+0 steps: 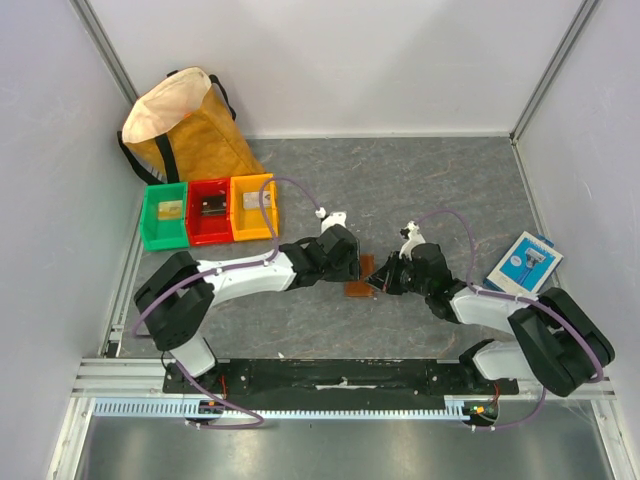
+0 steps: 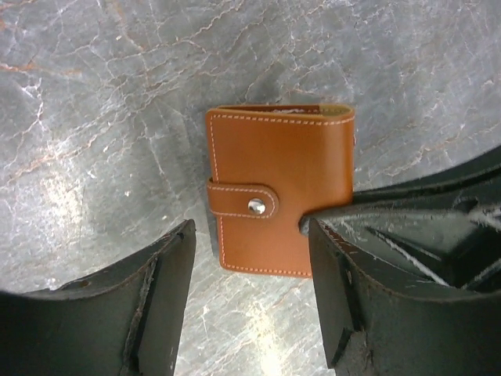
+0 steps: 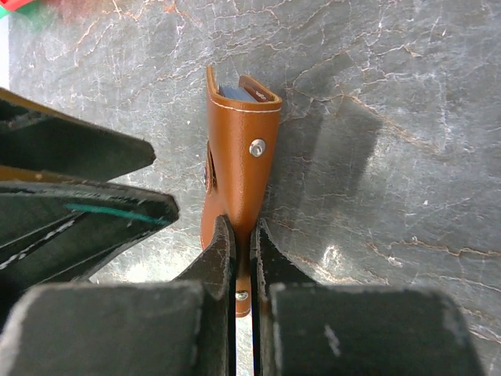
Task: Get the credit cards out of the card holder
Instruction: Open the card holder at the center of the board.
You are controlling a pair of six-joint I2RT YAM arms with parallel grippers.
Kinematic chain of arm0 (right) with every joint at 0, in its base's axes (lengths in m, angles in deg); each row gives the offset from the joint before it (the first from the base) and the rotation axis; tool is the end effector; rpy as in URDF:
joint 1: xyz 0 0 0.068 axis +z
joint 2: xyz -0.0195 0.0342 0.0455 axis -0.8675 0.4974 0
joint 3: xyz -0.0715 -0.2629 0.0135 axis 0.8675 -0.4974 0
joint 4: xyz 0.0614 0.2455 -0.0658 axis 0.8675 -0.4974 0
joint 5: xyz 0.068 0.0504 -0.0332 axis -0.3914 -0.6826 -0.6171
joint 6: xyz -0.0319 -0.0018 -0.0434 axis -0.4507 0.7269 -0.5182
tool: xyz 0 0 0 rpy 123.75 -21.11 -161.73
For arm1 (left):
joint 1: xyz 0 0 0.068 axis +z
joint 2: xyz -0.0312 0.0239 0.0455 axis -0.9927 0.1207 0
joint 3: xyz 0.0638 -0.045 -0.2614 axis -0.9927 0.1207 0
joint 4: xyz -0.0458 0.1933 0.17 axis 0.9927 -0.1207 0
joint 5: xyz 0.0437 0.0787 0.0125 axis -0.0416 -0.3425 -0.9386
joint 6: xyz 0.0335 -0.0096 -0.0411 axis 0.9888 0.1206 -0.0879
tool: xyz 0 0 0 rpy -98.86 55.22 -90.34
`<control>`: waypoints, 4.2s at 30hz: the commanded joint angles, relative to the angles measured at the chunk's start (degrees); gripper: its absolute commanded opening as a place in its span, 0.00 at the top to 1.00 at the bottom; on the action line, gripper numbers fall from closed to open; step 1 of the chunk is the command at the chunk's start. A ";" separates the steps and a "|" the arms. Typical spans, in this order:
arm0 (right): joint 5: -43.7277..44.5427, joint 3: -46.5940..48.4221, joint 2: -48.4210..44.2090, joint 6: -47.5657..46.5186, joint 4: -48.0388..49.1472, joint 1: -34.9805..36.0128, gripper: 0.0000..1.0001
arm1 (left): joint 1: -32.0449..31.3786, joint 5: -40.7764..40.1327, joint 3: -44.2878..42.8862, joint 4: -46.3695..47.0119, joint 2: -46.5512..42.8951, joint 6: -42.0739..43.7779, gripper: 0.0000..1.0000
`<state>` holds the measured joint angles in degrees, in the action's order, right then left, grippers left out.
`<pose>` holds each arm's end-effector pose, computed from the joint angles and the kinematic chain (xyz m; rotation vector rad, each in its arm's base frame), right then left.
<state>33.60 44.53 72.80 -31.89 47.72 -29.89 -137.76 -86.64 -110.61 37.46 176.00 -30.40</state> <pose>0.1935 0.1240 0.1380 0.0106 2.2828 0.9623 0.2042 -0.2762 0.1972 0.1082 2.4667 -0.5649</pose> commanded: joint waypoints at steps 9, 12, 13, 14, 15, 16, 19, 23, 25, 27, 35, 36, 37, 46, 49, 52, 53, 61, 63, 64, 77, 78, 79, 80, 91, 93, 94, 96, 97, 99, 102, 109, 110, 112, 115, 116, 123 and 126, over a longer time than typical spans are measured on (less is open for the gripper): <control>9.31 1.82 -0.49 -4.40 -9.15 3.64 1.00 | -2.52 -6.97 -8.47 -4.75 8.77 5.13 0.39; 10.01 2.00 -0.31 -4.66 -9.59 4.34 1.00 | -3.13 -8.72 -8.73 -5.63 9.91 5.48 0.47; 10.28 2.17 -0.31 -4.57 -9.68 4.52 1.00 | -3.22 -9.16 -8.99 -6.33 10.26 5.75 0.50; 10.28 2.09 -0.23 -4.57 -9.59 4.70 1.00 | -3.31 -9.60 -9.34 -6.86 10.79 6.01 0.53; 10.37 2.00 -0.40 -4.57 -9.68 4.78 1.00 | -3.40 -10.04 -9.61 -7.73 11.23 6.19 0.55; 10.45 1.91 -0.58 -4.57 -9.68 4.87 1.00 | -3.49 -10.31 -9.78 -8.35 11.49 6.36 0.57; 11.07 1.82 -1.28 -4.57 -10.03 4.96 1.00 | -4.01 -11.27 -9.96 -9.49 11.85 6.71 0.58; 11.60 1.65 -1.37 -4.48 -10.12 5.05 1.00 | -4.63 -12.94 -10.40 -12.30 12.29 6.80 0.58; 11.77 1.65 -1.19 -4.40 -10.21 5.05 1.00 | -5.07 -13.56 -10.66 -13.18 12.72 7.06 0.58; 11.86 1.65 -1.10 -4.40 -10.21 5.05 1.00 | -5.51 -14.44 -10.93 -13.98 12.99 7.24 0.58; 12.21 1.56 -1.37 -4.40 -10.21 5.31 1.00 | -6.21 -17.08 -16.02 -17.58 16.67 8.73 0.70; 12.21 1.47 -1.28 -4.40 -10.21 5.40 1.00 | -6.30 -17.17 -16.72 -17.84 17.20 8.91 0.74; 12.39 1.47 -1.37 -4.40 -10.21 5.40 1.00 | -6.30 -17.25 -17.16 -18.02 17.56 9.00 0.79; 14.41 1.91 -1.37 -3.96 -12.40 5.40 1.00 | -6.21 -21.73 -17.35 -20.22 16.16 9.70 0.98; 14.85 1.91 -1.46 -3.69 -12.75 5.49 1.00 | -5.95 -23.14 -16.20 -20.83 14.66 9.88 0.98; 14.85 1.82 -1.72 -3.34 -13.11 5.49 1.00 | -5.42 -23.58 -14.71 -21.19 13.43 9.62 0.98; 14.85 1.91 -1.81 -3.34 -13.19 5.40 1.00 | -5.16 -23.67 -14.01 -21.19 12.91 9.27 0.98; 16.43 3.40 -0.05 -3.52 -15.30 5.40 1.00 | -1.12 -17.00 -2.94 -15.31 4.30 8.30 0.98; 15.64 4.37 0.74 -4.39 -16.00 5.40 1.00 | 0.11 -14.37 -0.22 -13.03 1.84 8.47 0.98; 15.38 4.98 1.26 -4.83 -16.44 5.40 1.00 | 0.46 -13.48 1.19 -12.32 0.87 8.65 0.98; 14.59 17.02 5.22 -12.83 -31.21 5.40 0.92 | 3.11 2.16 9.73 1.65 -11.36 6.37 0.35; 14.50 17.46 5.57 -13.09 -32.00 5.40 0.92 | 3.11 3.04 8.68 2.19 -10.83 6.19 0.25; 14.50 18.08 5.92 -13.36 -32.70 5.40 0.92 | 3.11 3.57 7.37 2.28 -9.87 6.10 0.21; 14.50 18.60 6.28 -13.36 -33.49 5.49 0.93 | 3.11 3.92 5.79 2.45 -8.82 6.10 0.18; 16.26 21.16 7.77 -14.07 -36.57 5.40 0.93 | 3.02 0.50 -2.49 3.34 2.52 8.21 0.20; 16.08 21.07 7.95 -13.80 -36.66 5.49 0.93 | 3.02 0.24 -2.49 3.42 3.84 8.21 0.21; 16.08 20.90 7.86 -13.63 -36.58 5.49 0.93 | 2.93 -0.20 -2.49 3.42 4.46 8.30 0.22; 16.08 20.81 8.04 -13.54 -36.66 5.49 0.93 | 3.02 -1.34 -2.49 3.16 5.43 8.47 0.25; 15.99 20.72 7.86 -13.54 -36.75 5.49 0.93 | 3.10 -1.95 -2.49 3.07 5.87 8.56 0.27; 15.99 20.63 7.51 -13.62 -37.01 5.49 0.93 | 3.02 -3.01 -2.40 2.63 6.22 8.73 0.30; 16.08 20.54 7.16 -13.89 -37.45 5.49 0.93 | 3.02 -4.68 -2.14 2.11 6.22 8.56 0.35; 15.73 20.63 7.16 -14.33 -37.89 5.40 0.93 | 3.11 -6.62 -0.82 2.46 5.17 8.21 0.51; 15.55 20.72 7.33 -14.24 -37.98 5.49 0.93 | 3.11 -6.71 -0.91 2.46 5.34 8.21 0.54; 15.38 20.81 7.42 -14.15 -37.89 5.40 0.93 | 3.19 -7.14 -0.82 2.54 5.69 8.12 0.59; 15.38 20.90 7.42 -14.06 -37.98 5.49 0.93 | 3.37 -7.23 -0.38 2.54 6.05 7.60 0.64; 15.38 20.90 7.42 -14.15 -37.89 5.49 0.93 | 3.37 -7.06 -0.12 2.72 6.22 7.33 0.64; 15.38 20.72 7.77 -13.71 -37.19 5.49 0.93 | 4.68 -4.52 2.25 4.74 6.57 5.31 0.78; 13.71 20.63 8.03 -13.36 -36.58 5.40 0.93 | 5.39 -3.02 3.83 6.58 6.31 4.43 0.87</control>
<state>44.77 66.10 78.78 -42.62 17.82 -24.34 -133.54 -90.51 -108.64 40.76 181.77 -23.74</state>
